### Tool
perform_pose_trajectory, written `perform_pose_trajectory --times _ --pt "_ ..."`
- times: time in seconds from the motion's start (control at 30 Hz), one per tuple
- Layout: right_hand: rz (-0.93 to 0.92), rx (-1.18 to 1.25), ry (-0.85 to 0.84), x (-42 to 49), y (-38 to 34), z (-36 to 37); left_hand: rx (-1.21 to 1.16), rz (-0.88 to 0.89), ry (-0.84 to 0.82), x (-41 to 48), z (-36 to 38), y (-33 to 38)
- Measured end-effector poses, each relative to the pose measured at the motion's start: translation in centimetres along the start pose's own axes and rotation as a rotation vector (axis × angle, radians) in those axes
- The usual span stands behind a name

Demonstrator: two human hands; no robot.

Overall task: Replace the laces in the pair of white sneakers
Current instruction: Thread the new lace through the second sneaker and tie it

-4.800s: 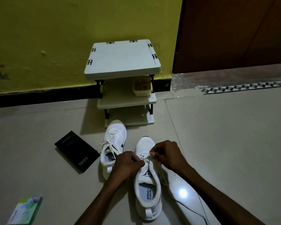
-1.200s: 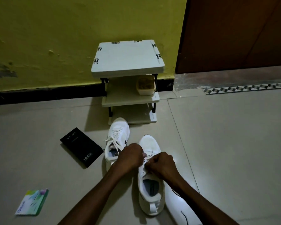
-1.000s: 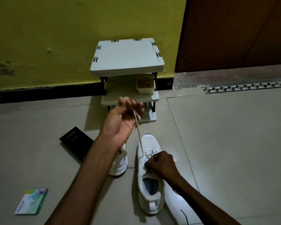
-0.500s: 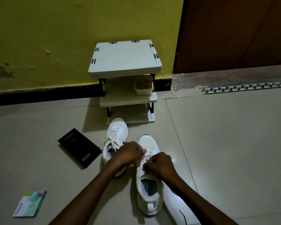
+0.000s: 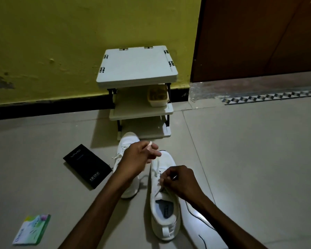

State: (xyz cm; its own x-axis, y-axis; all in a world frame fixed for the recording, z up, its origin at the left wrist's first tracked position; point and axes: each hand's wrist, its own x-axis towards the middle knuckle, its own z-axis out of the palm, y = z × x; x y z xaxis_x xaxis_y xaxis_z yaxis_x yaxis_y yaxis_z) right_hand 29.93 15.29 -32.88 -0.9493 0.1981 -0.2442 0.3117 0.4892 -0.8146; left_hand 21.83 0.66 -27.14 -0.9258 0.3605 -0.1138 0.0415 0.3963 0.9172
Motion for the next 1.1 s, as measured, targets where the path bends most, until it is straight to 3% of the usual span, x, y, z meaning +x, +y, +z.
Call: perform_pose_trajectory --times 0.1,0.3,0.53,0.67,0.87,1.07,1.1 --pt "-0.063 0.191 0.037 -0.7 -2.0 -0.7 -0.3 -0.133 -0.088 -0.1 -0.1 0.7" --pt "-0.04 0.482 -0.036 -1.2 -4.2 -1.3 -0.33 -0.187 -0.056 -0.4 -0.1 0.4" --pt "-0.14 0.27 0.073 -0.6 -4.0 -0.1 -0.486 -0.243 -0.073 -0.5 0.2 0.7" --pt "-0.18 0.182 0.103 0.0 -3.9 0.2 -0.431 -0.19 -0.051 -0.5 0.4 1.1" --pt "-0.087 0.226 0.12 0.3 -3.3 -1.4 -0.19 -0.089 0.119 -0.3 -0.3 0.7" --pt "-0.046 0.194 0.109 0.4 -2.8 -2.8 -0.206 -0.18 -0.069 0.0 -1.4 0.2" --pt "-0.043 0.197 0.105 0.4 -2.6 -2.9 -0.124 -0.184 -0.059 0.2 -1.5 -0.1"
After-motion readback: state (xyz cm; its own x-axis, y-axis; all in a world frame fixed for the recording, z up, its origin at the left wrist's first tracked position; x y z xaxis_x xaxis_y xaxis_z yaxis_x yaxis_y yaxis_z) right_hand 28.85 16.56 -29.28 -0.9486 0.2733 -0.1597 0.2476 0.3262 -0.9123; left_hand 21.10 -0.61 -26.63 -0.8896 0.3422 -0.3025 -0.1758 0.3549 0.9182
